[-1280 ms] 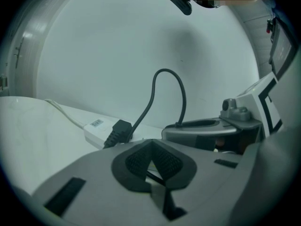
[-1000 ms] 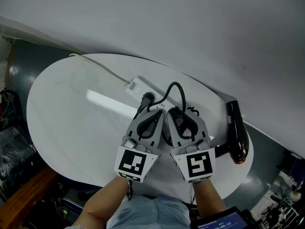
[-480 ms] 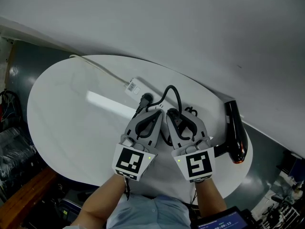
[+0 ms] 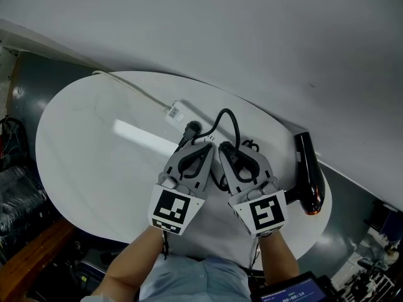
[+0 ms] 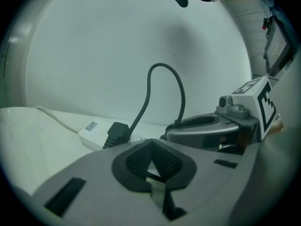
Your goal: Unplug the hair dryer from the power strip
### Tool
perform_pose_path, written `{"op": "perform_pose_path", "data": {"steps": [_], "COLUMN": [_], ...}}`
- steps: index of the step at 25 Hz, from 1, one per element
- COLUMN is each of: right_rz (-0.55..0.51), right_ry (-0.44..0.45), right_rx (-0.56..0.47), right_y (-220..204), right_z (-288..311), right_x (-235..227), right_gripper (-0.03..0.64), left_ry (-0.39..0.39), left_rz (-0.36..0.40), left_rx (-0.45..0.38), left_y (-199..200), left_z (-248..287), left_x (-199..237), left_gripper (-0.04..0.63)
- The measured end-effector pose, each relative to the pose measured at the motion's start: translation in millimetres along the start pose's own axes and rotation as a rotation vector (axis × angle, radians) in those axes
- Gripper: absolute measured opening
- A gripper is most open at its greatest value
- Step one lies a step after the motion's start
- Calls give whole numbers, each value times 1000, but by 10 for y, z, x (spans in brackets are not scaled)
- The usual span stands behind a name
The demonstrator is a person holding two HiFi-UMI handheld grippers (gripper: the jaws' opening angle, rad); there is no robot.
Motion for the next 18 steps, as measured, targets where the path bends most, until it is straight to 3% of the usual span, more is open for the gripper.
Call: {"op": "perform_pose_path", "data": {"steps": [5,9,18], "right_rz": [22,18,-5], "right_ry": [1,49,-58], "right_rx": [-25,-286,-289], "right_y": [-16,581,720], "right_z": [-66,-255,-589], "right_x": [27,173,82], "right_gripper": [51,45,47], "left_ry": [-3,-13,4], "left_rz": [-13,-27,-34], "left_rx": [13,17,9], "left_y": [17,18,-13], "left_z": [-4,18,8], "left_x": [-6,5,32], "left_gripper": [-3,-3,-3]}}
Point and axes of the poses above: the fingertips, and each gripper's own axes: z forward along the fingers, x to its left, y out of its top, the point moved 2 cm from there along -z, backward along the fingers, and after that the axes turned 5 degrees about y, right-handed, at the moved point
